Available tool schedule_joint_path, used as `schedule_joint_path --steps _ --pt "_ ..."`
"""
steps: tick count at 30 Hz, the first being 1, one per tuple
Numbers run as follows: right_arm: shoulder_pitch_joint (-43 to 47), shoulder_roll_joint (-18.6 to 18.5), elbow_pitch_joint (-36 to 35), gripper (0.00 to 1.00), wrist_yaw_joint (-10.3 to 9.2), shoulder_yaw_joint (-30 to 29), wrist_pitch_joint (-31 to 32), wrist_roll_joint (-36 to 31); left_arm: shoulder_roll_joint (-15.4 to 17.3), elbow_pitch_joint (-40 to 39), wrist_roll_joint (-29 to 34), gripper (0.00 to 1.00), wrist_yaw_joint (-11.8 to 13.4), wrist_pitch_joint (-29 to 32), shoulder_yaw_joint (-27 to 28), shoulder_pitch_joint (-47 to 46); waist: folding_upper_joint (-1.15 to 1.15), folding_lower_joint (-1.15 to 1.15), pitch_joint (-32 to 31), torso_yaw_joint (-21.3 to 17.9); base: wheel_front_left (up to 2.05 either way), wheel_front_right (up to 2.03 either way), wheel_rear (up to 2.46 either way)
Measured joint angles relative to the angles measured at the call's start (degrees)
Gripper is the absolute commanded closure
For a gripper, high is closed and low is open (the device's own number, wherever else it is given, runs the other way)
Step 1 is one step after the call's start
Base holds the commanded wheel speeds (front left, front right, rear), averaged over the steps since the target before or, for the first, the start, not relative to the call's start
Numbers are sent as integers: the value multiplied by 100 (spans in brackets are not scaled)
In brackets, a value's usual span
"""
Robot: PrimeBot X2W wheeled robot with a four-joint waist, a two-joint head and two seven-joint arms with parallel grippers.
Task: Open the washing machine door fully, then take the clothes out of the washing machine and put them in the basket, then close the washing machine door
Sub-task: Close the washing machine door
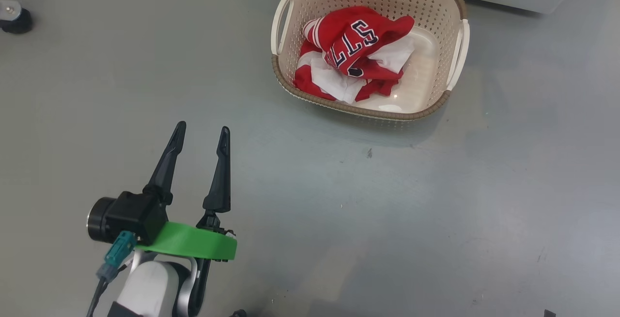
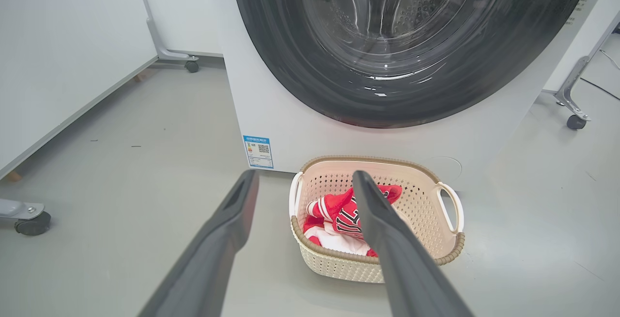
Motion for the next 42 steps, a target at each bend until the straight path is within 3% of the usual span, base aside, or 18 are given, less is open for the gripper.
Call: schedule_joint_path --steps 12,25,27,28,29,30,37,42 --pt "22 163 319 100 57 74 -459 75 -13 190 -5 0 0 -29 -4 -82 0 0 -163 -72 0 0 0" --pt "1137 566 433 98 109 146 -855 380 -14 302 -5 0 1 -30 133 -87 0 0 -586 -333 0 0 0" --pt "1353 634 414 54 110 147 -871 420 -12 318 -5 0 2 -30 171 -86 0 0 -660 -389 0 0 0" --pt "1461 672 409 22 111 152 -871 423 -12 325 -5 0 4 -30 189 -86 0 0 -698 -417 0 0 0" --pt "1571 719 408 4 120 148 -872 457 -10 328 -5 0 7 -30 207 -84 0 0 -735 -447 0 0 0" --pt "1682 761 401 0 125 141 -872 480 -2 332 -5 0 8 -30 222 -82 0 0 -774 -478 0 0 0" --pt "2369 976 207 0 126 180 -881 520 77 344 -2 0 10 -31 287 -53 0 0 -1039 -723 0 0 0" --pt "2837 1085 -301 0 155 120 -882 522 185 368 12 0 54 -46 368 83 0 0 -1234 -922 0 0 0"
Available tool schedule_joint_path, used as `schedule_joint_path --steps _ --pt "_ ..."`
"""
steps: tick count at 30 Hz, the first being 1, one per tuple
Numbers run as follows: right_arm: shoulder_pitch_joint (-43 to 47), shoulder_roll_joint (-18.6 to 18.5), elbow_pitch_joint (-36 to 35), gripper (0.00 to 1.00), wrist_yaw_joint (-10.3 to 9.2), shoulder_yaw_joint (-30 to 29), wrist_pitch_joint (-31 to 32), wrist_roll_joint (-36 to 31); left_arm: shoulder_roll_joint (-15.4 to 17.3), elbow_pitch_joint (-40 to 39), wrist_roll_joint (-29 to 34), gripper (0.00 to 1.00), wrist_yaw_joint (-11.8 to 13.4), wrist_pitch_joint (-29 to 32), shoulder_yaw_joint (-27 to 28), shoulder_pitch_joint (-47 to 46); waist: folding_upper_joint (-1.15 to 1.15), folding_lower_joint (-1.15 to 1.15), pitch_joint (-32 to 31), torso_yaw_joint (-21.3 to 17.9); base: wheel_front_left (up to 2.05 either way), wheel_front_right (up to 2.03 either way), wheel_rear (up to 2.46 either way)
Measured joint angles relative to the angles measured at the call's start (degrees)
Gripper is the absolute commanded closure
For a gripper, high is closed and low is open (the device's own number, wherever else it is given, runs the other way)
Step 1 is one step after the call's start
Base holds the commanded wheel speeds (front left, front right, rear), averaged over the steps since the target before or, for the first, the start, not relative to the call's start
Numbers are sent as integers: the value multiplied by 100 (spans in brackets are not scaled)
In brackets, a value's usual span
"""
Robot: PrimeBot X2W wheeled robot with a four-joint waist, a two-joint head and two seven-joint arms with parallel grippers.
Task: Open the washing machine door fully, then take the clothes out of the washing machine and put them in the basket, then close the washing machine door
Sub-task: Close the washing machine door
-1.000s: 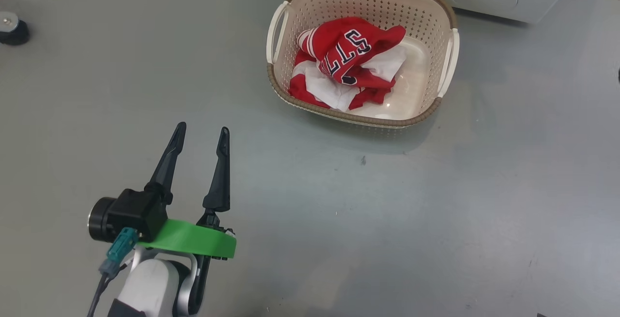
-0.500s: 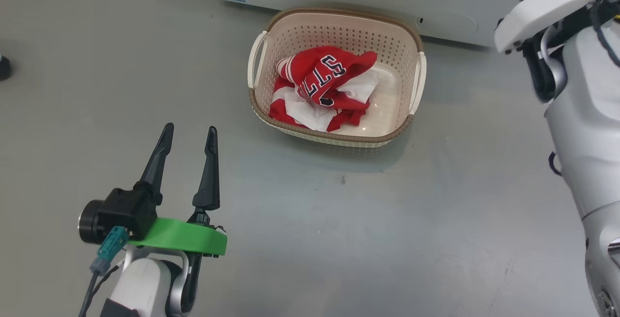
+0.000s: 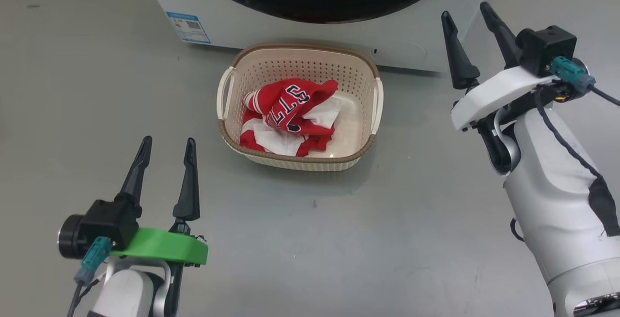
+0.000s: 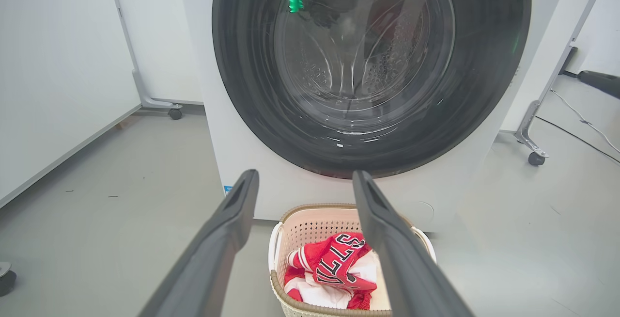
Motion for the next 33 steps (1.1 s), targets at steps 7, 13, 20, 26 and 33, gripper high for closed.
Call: schedule_joint_path --steps 7,13,20,26,33 --pt "1032 57 -579 0 -114 -279 -15 49 91 77 0 0 7 0 37 309 0 0 -346 -338 0 0 0" --pt "1796 141 -914 0 -185 -339 -15 51 116 103 0 0 54 2 58 579 0 0 -629 -569 0 0 0" --pt "2447 199 -1346 0 -244 -378 -15 51 133 113 0 0 56 77 43 847 0 0 -935 -796 0 0 0" --pt "2856 263 -1607 0 -258 -347 -15 51 138 105 -8 0 74 129 45 1009 0 0 -1112 -930 0 0 0" --pt "3376 305 -1926 0 -312 -314 -15 49 156 63 -9 0 86 205 26 1220 0 0 -1327 -1081 0 0 0"
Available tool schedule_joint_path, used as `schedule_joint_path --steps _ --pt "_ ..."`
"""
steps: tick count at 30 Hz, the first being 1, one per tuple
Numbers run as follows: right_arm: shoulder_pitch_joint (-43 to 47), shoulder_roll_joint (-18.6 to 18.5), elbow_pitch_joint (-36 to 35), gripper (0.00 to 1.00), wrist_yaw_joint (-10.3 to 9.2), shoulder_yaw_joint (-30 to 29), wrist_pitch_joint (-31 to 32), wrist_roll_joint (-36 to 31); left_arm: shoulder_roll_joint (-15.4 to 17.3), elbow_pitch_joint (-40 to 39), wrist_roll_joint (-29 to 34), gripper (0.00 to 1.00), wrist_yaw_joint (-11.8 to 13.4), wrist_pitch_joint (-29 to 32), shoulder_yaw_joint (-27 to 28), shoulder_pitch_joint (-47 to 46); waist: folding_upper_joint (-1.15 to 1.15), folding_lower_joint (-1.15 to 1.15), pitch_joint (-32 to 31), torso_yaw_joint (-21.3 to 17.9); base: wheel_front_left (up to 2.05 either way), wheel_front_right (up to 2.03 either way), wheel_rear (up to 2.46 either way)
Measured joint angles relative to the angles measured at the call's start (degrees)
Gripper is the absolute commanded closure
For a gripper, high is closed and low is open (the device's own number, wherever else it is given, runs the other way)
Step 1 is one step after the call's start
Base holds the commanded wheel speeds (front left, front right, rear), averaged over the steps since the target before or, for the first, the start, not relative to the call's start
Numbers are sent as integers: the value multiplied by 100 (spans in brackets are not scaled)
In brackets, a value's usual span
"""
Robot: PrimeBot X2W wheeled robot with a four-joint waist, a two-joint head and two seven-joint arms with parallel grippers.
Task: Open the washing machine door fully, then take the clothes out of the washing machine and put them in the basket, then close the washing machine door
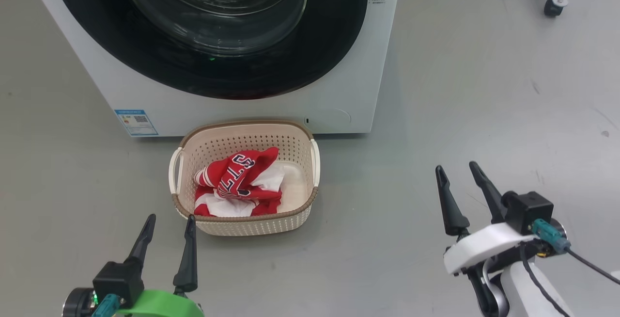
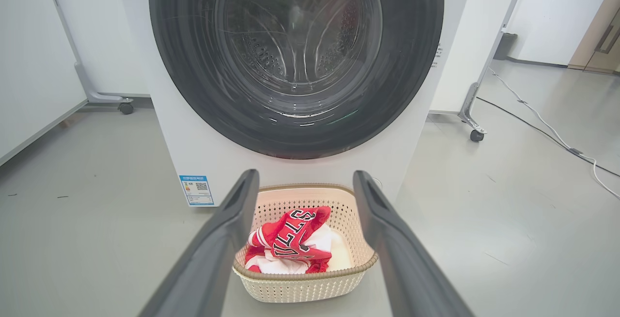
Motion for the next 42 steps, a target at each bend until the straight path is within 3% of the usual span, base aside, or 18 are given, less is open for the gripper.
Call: schedule_joint_path --steps 14,42 --pt "738 18 -342 0 -197 -31 1 -1 32 -148 -2 0 42 124 -2 322 0 0 -260 -186 0 0 0" --pt "1217 34 -869 0 -298 -33 0 -5 46 -379 -10 0 71 358 -62 509 0 0 -441 -209 0 0 0"
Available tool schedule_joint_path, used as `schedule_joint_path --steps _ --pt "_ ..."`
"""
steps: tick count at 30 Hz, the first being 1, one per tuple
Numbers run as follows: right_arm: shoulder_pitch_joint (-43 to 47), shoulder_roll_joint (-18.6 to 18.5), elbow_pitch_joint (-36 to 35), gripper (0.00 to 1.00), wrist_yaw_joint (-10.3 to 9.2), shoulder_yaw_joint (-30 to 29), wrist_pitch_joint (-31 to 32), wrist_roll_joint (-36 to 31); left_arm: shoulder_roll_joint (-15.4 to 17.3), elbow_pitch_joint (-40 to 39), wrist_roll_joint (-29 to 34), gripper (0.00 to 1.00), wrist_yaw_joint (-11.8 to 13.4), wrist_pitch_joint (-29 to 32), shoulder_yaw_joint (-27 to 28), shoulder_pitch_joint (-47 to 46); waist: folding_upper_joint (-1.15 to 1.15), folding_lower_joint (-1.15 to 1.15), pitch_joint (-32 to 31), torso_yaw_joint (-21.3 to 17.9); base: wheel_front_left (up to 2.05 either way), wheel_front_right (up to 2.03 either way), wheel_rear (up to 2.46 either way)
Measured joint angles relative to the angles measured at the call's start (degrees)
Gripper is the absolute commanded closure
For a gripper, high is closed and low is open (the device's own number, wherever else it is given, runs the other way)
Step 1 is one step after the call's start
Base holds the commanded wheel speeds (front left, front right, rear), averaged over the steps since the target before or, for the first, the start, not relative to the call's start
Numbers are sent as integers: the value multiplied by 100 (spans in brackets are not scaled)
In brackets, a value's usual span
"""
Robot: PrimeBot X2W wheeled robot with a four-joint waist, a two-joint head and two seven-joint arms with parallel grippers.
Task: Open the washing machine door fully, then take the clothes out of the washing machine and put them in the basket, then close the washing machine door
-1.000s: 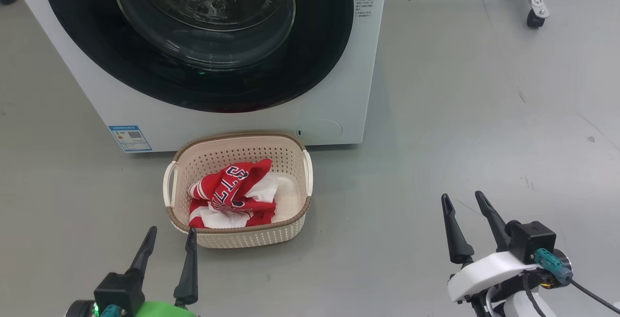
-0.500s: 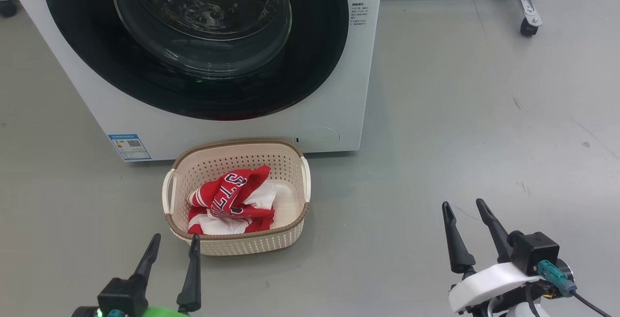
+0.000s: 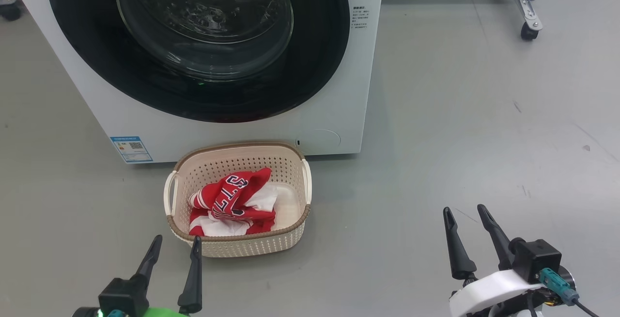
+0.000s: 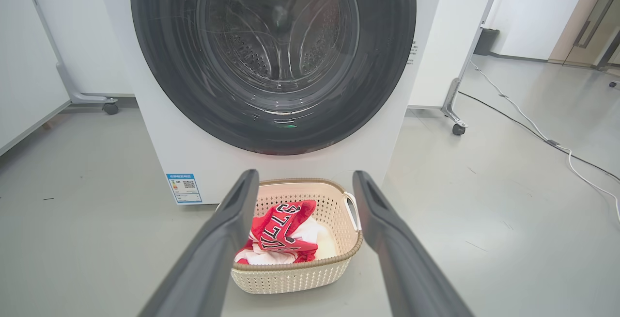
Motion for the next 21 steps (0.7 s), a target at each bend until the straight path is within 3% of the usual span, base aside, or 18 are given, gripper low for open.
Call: schedule_joint_path --steps 15,16,21 --pt "54 -5 -157 0 -13 -3 0 0 2 -140 1 0 19 66 -20 7 0 0 57 11 0 0 0" --pt "55 -7 -167 100 -41 -3 1 0 2 -142 1 100 19 66 -20 7 0 0 58 12 0 0 0" --pt "179 24 132 100 -44 23 11 0 -66 176 2 100 18 67 -101 49 0 0 59 13 0 0 0"
